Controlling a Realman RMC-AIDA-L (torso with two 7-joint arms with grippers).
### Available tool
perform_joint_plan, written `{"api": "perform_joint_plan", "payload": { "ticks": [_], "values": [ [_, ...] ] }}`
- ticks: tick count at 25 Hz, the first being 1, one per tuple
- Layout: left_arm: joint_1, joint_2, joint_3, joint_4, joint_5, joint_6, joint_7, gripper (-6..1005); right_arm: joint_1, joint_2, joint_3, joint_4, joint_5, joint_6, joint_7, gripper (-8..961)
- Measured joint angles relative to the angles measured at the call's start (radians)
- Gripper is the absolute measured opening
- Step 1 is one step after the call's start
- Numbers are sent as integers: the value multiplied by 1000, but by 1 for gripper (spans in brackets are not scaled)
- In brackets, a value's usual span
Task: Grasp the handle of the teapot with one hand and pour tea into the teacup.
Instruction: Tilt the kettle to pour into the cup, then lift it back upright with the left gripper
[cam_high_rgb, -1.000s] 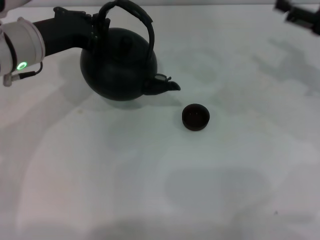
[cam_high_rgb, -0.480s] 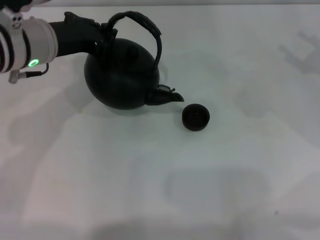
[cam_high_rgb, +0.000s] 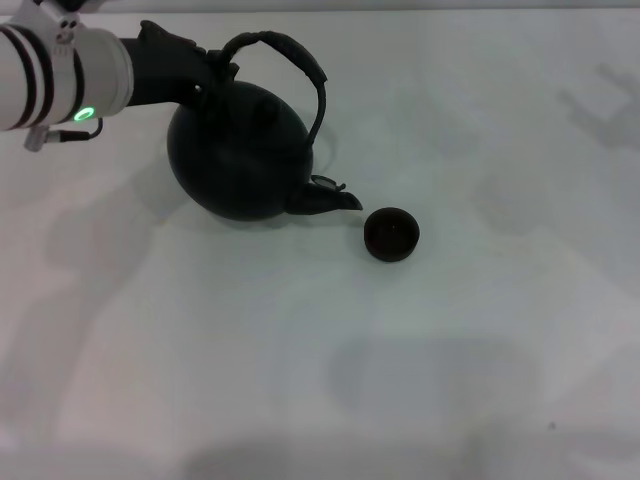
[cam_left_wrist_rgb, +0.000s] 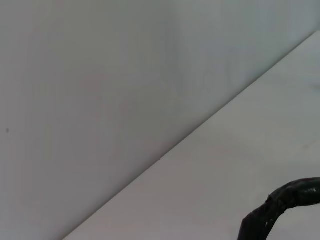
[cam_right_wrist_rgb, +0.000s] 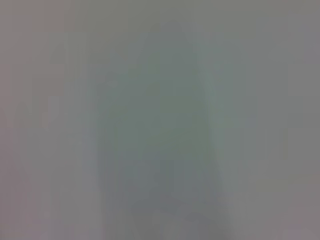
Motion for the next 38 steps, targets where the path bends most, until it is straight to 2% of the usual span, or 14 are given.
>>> {"api": "perform_joint_plan", "payload": {
  "ticks": [7,23,38],
  "values": [
    [-46,0,3,8,66,49,-46,119,5,0,0,6,0,-3,-2,834],
    [-183,-1,71,9,244,133,-193,120,9,0,0,14,3,-3,-18,834],
    [-291,-2,124,-13,330,197,-257,120,17,0,0,17,3,-14,-26,834]
  ]
}}
